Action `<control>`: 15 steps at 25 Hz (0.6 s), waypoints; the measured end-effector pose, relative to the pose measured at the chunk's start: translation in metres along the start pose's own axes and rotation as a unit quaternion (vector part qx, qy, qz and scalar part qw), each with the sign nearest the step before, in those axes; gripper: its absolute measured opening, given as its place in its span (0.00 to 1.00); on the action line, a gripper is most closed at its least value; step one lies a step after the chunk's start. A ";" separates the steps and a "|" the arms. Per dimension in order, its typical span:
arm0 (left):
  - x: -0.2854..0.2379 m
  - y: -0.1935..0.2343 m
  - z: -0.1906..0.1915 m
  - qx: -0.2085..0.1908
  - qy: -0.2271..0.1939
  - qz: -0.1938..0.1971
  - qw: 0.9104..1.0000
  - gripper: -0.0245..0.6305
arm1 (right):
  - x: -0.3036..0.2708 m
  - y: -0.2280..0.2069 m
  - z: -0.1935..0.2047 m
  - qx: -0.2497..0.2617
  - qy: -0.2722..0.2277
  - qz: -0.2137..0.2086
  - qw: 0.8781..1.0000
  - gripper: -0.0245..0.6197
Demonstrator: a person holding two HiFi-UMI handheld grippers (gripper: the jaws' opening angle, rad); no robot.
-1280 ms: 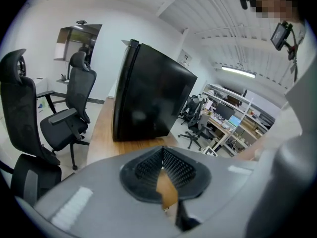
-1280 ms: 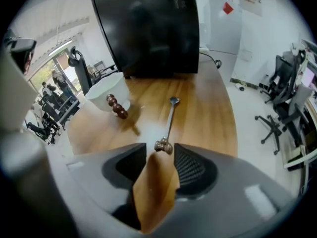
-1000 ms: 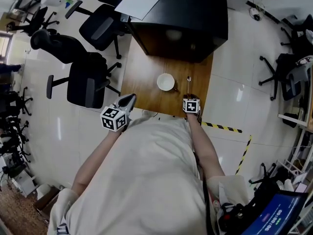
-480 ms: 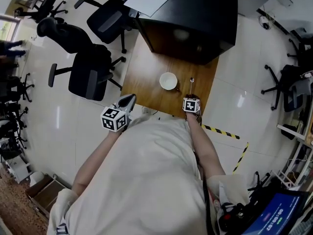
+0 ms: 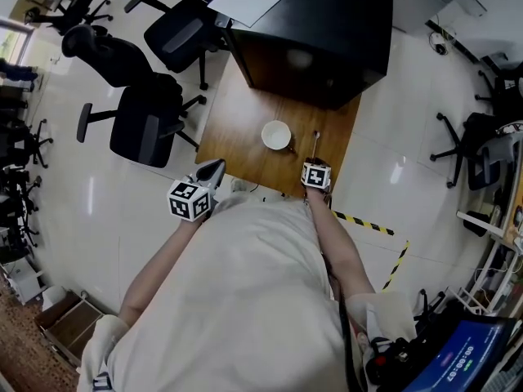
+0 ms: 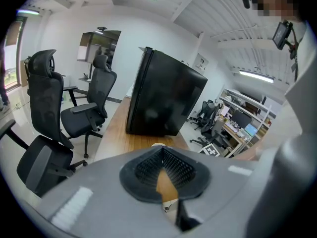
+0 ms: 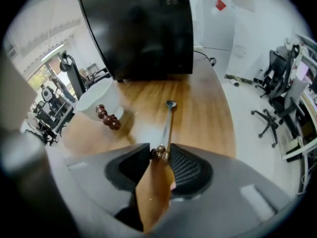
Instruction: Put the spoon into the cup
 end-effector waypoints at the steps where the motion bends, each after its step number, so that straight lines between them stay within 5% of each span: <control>1: 0.000 -0.002 0.001 0.000 0.000 0.002 1.000 0.04 | 0.003 -0.001 -0.001 0.000 -0.006 -0.001 1.000 0.24; 15: -0.005 -0.006 0.005 0.001 -0.008 0.019 1.000 0.04 | 0.055 0.004 -0.027 -0.039 -0.080 -0.040 0.995 0.23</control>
Point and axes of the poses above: the fingertips, and each gripper's own axes: x backward along the fingers, y to its left, z out of its underside, the point moved 3 cm from there along x, backward along the fingers
